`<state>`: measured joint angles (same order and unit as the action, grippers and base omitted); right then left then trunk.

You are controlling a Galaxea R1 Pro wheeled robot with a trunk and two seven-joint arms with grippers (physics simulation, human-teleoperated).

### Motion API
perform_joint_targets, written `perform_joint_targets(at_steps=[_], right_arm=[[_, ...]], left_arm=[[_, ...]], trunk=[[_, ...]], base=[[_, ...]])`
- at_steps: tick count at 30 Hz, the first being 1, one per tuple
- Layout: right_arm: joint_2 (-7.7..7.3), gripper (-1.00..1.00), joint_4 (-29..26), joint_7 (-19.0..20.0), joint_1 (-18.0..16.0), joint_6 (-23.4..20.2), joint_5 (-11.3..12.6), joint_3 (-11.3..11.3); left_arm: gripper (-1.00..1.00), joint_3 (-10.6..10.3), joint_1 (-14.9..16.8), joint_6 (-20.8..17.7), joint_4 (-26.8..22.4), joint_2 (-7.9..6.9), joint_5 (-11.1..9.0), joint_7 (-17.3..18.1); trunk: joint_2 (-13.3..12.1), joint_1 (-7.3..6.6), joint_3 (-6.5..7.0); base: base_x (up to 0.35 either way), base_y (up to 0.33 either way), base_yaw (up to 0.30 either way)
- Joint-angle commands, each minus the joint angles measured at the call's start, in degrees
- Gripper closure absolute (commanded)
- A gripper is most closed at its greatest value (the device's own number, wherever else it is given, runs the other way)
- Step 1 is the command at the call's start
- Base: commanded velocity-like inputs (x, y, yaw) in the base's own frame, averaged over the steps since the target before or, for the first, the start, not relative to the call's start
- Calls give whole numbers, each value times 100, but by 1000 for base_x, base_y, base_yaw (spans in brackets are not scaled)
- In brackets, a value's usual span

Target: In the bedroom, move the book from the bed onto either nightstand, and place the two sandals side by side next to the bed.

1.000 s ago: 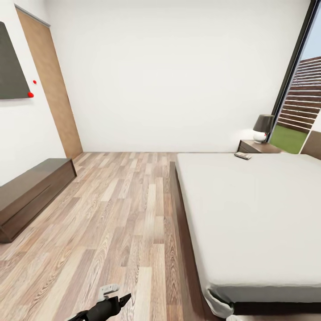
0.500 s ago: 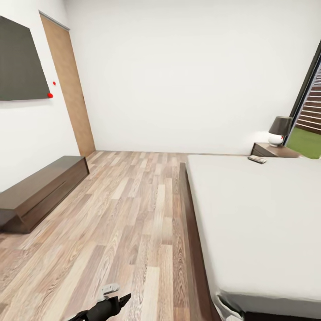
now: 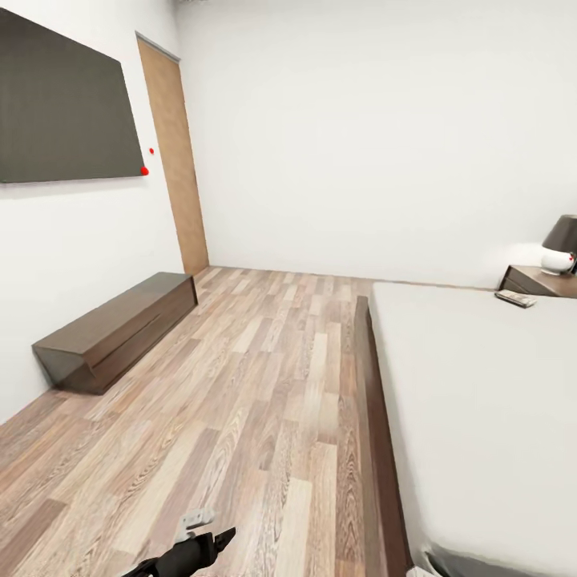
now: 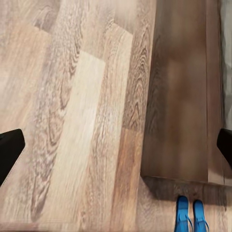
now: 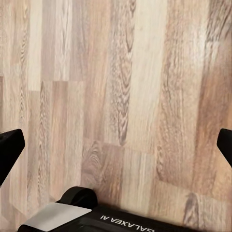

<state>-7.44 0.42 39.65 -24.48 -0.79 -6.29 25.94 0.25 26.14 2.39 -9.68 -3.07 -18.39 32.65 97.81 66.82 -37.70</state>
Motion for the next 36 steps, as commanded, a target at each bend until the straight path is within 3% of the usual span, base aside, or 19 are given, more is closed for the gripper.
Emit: perform_joint_targets(at_steps=[1, 22, 27, 36], right_arm=[[-3, -100, 5, 17, -4, -9, -57, 52], [-3, -100, 2, 17, -4, -8, -57, 52], [-5, -100, 2, 17, -4, -9, -57, 57], [-26, -100, 2, 17, -4, -9, -48, 61]], left_arm=[[-100, 2, 5, 25, 10, 0, 2, 16], [-100, 2, 5, 25, 10, 0, 2, 19], [-100, 2, 5, 25, 10, 0, 2, 16], [-100, 2, 5, 25, 10, 4, 2, 13]], trunk=[[3, -1, -5], [3, -1, -5], [3, -1, -5], [-358, -198, 156]], base=[[0, 0, 291], [0, 0, 290], [0, 0, 80], [0, 0, 6]])
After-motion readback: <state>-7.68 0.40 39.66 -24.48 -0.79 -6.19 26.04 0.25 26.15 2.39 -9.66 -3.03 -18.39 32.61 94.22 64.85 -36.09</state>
